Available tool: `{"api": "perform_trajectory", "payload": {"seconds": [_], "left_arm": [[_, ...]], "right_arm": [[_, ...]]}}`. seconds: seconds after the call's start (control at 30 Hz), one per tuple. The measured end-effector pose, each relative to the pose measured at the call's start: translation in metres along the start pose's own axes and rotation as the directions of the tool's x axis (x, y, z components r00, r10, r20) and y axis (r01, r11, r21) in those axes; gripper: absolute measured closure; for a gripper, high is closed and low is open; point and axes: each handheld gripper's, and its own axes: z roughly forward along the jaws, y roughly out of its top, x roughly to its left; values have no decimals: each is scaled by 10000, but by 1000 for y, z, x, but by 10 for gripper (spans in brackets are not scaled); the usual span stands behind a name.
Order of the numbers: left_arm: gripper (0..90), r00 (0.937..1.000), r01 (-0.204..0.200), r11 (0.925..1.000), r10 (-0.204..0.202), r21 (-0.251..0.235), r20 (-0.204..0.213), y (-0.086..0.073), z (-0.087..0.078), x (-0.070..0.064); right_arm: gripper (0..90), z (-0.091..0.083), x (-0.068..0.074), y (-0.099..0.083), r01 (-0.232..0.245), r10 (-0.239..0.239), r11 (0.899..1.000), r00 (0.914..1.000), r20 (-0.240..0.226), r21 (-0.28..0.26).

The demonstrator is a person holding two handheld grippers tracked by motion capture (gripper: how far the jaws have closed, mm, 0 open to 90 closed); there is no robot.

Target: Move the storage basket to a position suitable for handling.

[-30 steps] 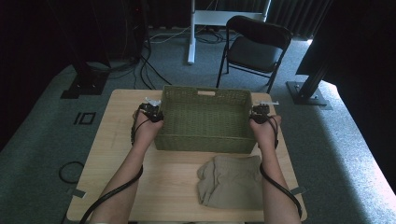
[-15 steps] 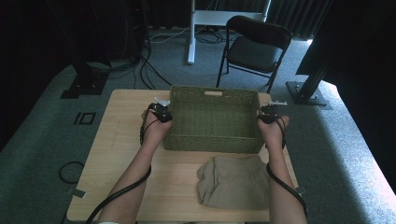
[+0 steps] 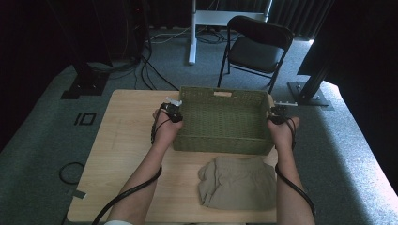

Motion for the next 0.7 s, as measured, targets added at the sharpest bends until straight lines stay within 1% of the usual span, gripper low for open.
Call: {"api": "perform_trajectory", "payload": {"seconds": [0.03,0.1,0.2,0.23,0.27,0.3,0.33,0.47,0.53,0.6,0.63,0.67,0.7], "left_arm": [[799,10000,0,10000,0,0,0,0,0,0],[799,10000,-78,10000,78,40,-12,2,1,-4],[797,9990,-424,9990,426,119,-147,5,2,-11],[793,9990,-424,9990,426,119,-147,5,2,-11],[793,9986,-506,9987,507,107,-122,6,3,-14],[793,9988,-474,9988,475,91,-82,6,4,-15],[794,9990,-438,9990,438,62,-59,6,4,-16],[793,9987,-507,9987,508,83,-101,7,5,-18],[792,9993,-375,9993,375,51,73,7,5,-16],[768,9989,-414,9991,412,46,242,7,5,-15],[752,9989,-414,9991,412,46,242,7,5,-15],[752,9977,-495,9988,495,1,458,7,5,-14],[703,9972,-501,9987,501,-21,557,7,6,-13]], "right_arm": [[814,0,0,0,0,0,10000,10000,0,0],[814,0,-5,-1,-63,63,10000,10000,-4,-15],[814,0,-9,-1,-97,97,10000,9999,57,-9],[814,0,-9,-1,-97,97,10000,9999,57,-9],[814,-1,-11,-1,-104,104,9999,9999,77,-1],[815,-1,-16,-2,-208,208,9998,9998,-8,0],[814,-1,-17,-2,-223,223,9998,9998,-19,11],[813,-1,-18,-2,-193,192,9998,9997,130,11],[812,-2,-19,-2,-196,196,9998,9998,74,63],[805,-3,-20,-1,-239,239,9996,9997,10,175],[805,-3,-20,-1,-239,239,9996,9997,10,175],[789,-3,-20,-1,-234,234,9995,9997,-24,196],[721,-3,-20,-2,-178,181,9996,9997,-136,239]]}}
